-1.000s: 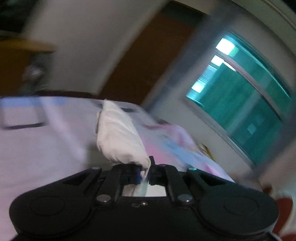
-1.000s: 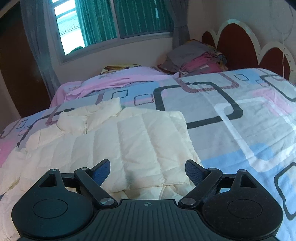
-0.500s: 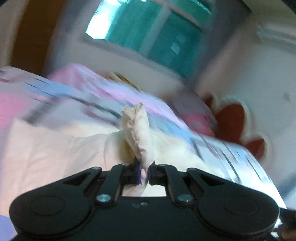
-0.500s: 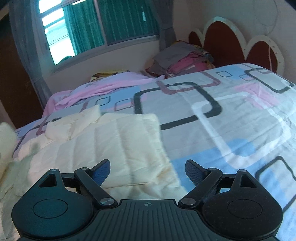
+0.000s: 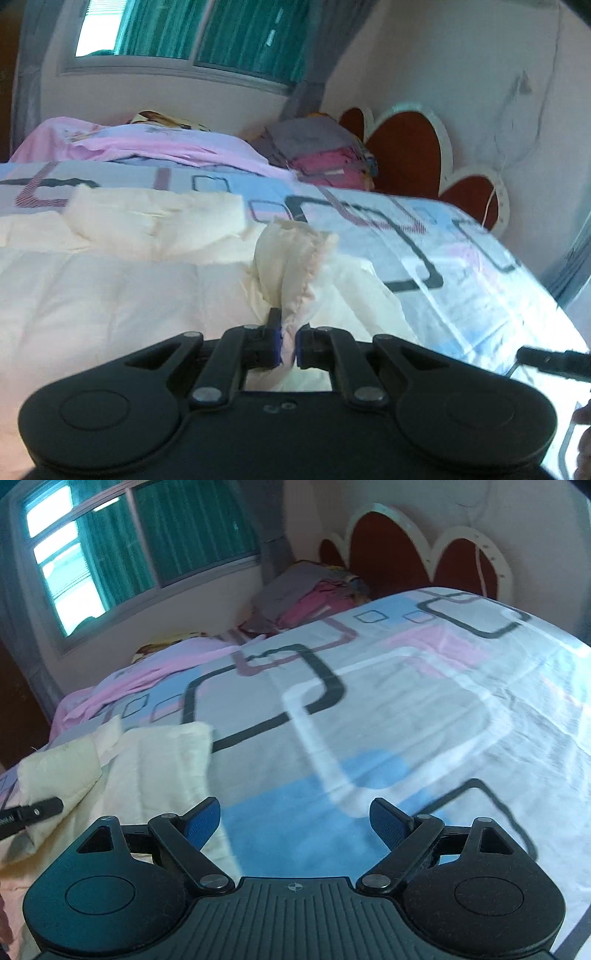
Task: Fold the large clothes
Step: 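Lay the held sleeve across the jacket body and open the left gripper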
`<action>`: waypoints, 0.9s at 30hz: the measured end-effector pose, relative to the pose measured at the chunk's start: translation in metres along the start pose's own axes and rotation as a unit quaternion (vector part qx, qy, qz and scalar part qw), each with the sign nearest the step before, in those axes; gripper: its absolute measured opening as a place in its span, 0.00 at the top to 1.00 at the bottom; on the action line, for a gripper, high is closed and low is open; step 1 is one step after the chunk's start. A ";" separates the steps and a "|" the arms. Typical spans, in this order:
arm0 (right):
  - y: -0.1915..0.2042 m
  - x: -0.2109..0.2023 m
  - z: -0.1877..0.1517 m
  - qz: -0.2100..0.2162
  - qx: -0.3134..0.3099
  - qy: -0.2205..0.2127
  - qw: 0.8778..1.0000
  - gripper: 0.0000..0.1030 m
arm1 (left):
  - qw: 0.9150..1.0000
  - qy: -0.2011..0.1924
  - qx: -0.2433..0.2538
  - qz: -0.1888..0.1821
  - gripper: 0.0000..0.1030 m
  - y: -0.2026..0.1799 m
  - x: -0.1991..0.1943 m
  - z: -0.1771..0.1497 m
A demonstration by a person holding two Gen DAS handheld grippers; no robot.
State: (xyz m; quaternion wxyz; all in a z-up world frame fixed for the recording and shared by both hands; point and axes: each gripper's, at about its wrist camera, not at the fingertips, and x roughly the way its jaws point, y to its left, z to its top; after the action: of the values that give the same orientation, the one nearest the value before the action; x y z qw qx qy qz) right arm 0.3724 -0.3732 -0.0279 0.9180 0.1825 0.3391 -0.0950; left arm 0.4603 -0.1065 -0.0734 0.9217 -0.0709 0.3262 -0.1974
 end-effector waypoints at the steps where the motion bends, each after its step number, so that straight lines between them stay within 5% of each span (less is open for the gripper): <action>1: -0.003 0.000 0.001 -0.003 0.002 -0.001 1.000 0.14 | 1.000 0.004 0.005 0.000 0.92 -0.005 0.005 -0.002; 5: -0.015 -0.001 0.006 -0.016 0.008 -0.004 1.000 0.14 | 0.999 0.035 0.018 -0.002 0.64 -0.022 0.024 -0.011; 9: -0.015 -0.001 0.011 -0.020 0.010 -0.005 1.000 0.14 | 0.999 0.024 0.020 -0.013 0.23 -0.031 0.015 -0.015; 15: 0.011 0.011 0.020 0.022 0.008 -0.003 1.000 0.15 | 1.000 -0.025 0.017 0.006 0.27 -0.007 -0.035 -0.011; 22: 0.089 0.044 0.012 0.130 -0.019 0.023 0.991 0.15 | 0.987 -0.054 -0.044 0.145 0.41 0.107 -0.105 -0.018; 25: 0.118 0.067 0.004 0.157 -0.027 0.057 0.986 0.40 | 0.981 -0.049 -0.075 0.173 0.46 0.147 -0.121 -0.024; 27: 0.128 0.081 -0.002 0.165 -0.024 0.078 0.983 0.40 | 0.979 -0.042 -0.079 0.182 0.46 0.161 -0.121 -0.028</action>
State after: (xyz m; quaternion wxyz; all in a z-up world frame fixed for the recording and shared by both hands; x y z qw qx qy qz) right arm 0.4703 -0.2594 -0.0481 0.8960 0.2209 0.3767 0.0804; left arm 0.4078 0.0899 -0.0671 0.9466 -0.0912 0.3094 0.0031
